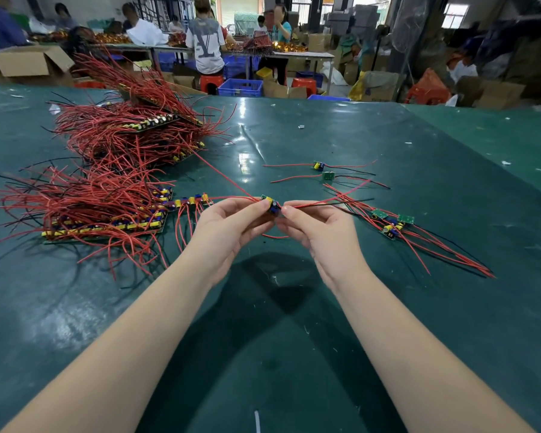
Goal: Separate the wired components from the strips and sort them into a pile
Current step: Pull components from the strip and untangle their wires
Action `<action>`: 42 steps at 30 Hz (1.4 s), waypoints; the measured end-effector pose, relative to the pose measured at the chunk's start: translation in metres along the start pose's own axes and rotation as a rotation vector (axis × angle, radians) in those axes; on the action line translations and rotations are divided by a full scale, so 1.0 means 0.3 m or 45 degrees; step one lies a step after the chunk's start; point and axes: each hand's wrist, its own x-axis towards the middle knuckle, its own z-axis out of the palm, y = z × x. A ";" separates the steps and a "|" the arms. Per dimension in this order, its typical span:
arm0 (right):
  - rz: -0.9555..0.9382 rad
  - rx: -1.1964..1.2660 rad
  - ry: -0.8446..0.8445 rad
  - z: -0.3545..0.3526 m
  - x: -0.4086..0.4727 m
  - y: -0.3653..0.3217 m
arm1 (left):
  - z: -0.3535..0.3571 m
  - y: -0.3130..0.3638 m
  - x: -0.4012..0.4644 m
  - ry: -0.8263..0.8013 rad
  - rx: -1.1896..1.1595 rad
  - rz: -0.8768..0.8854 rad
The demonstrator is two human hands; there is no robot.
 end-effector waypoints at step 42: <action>0.298 0.333 0.217 -0.002 -0.002 -0.022 | 0.004 -0.019 -0.005 -0.040 0.227 0.150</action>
